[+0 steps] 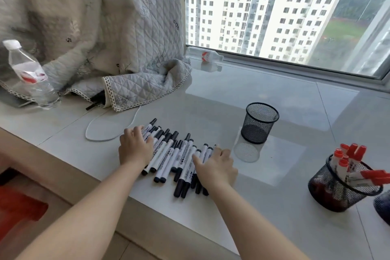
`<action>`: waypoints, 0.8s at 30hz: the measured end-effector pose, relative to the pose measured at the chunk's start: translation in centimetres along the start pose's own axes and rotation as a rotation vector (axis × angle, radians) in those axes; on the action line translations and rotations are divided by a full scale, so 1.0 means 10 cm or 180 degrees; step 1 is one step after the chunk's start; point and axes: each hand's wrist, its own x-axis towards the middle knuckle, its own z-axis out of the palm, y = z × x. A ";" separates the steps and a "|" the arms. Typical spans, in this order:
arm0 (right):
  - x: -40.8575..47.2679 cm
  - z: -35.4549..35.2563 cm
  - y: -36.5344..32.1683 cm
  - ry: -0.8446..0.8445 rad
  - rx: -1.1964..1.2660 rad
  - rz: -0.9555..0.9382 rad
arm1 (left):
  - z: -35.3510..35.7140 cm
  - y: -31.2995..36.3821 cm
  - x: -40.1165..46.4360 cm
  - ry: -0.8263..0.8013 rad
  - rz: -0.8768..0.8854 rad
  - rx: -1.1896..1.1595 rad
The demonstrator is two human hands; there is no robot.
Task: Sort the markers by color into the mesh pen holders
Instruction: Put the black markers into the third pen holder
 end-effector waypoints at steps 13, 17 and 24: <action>-0.07 0.08 0.02 0.0057 -0.0187 -0.0059 | 0.10 -0.13 0.25 -0.0539 -0.0467 0.0483; -0.05 0.04 0.00 -0.0115 -0.0290 -0.0047 | 0.08 -0.10 0.28 -0.0538 -0.0319 0.0599; -0.02 -0.02 -0.04 -0.0366 -0.0250 -0.0021 | 0.02 -0.10 0.31 -0.0602 -0.0163 0.0720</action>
